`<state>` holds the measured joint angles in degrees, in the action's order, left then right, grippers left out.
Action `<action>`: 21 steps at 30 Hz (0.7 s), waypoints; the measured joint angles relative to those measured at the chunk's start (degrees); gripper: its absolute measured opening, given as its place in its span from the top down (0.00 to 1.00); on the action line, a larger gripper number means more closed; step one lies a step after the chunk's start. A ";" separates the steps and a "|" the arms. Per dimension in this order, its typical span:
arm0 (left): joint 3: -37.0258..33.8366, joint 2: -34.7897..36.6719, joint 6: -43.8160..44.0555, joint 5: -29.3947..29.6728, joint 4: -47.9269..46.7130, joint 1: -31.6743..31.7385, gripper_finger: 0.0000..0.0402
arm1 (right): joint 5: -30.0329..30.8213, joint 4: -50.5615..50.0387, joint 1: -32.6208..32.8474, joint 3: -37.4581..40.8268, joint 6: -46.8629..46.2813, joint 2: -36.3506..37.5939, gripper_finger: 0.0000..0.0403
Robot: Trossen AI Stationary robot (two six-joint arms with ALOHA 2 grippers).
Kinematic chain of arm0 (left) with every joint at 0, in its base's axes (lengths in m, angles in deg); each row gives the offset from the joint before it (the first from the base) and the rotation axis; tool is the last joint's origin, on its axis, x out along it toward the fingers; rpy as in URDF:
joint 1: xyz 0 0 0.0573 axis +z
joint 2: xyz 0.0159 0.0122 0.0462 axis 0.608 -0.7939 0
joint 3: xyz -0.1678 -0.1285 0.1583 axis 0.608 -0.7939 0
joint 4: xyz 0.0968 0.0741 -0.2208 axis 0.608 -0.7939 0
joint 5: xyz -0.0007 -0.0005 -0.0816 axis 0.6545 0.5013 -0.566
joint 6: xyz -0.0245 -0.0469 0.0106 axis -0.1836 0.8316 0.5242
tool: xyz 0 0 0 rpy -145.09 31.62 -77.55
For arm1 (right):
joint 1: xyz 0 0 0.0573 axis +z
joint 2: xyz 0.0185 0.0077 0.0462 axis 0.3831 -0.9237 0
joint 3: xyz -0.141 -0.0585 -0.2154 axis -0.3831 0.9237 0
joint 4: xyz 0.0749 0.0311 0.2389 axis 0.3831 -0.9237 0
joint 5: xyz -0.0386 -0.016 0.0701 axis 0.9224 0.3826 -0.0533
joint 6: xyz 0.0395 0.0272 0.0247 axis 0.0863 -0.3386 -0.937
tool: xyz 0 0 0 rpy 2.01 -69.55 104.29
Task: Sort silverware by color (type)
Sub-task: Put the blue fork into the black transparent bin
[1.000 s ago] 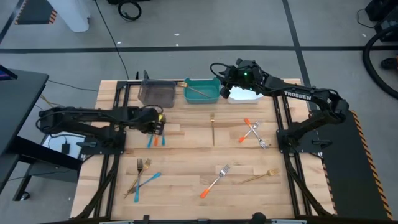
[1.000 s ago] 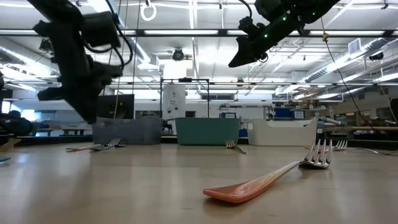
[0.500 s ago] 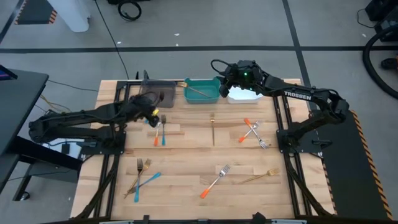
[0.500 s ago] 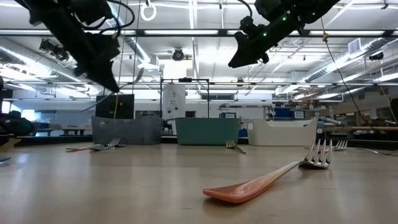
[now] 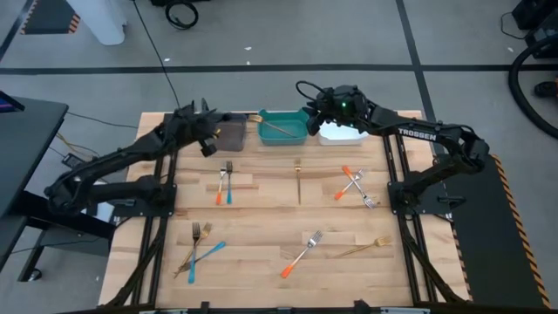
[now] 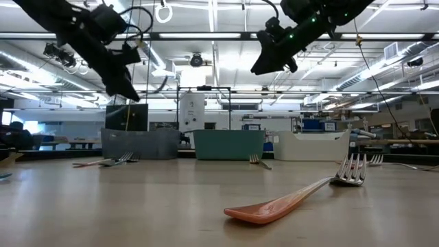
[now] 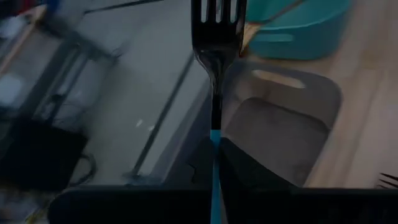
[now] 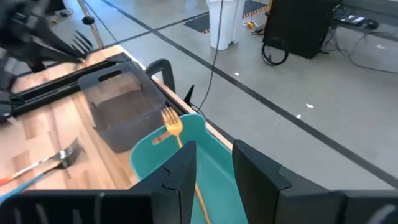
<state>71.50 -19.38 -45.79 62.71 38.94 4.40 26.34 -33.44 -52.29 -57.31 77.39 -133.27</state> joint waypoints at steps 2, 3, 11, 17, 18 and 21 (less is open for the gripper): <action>0.00 -2.88 0.00 -1.87 1.83 1.39 0.96 | -0.04 0.00 0.85 0.00 0.06 0.00 0.72; 0.00 -4.07 0.28 -1.97 3.08 1.82 0.96 | -0.13 0.00 1.35 0.00 0.41 0.00 0.72; 0.00 -10.24 -2.87 -1.97 5.73 3.12 0.96 | 0.56 -0.04 4.36 0.00 3.02 0.00 0.72; 0.00 -15.60 -2.42 -1.53 5.77 3.12 0.92 | 0.74 -0.09 5.05 0.00 3.02 0.00 0.72; 0.00 -16.42 -1.21 -0.53 5.89 3.21 0.91 | 0.72 -0.13 5.07 0.00 3.02 0.00 0.72; 0.00 -18.12 5.36 2.26 6.20 4.24 0.85 | 0.22 -0.73 5.10 0.00 2.99 0.00 0.72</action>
<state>71.50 -37.50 -40.43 64.96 45.14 8.64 26.56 -34.17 -47.19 -57.31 80.38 -133.27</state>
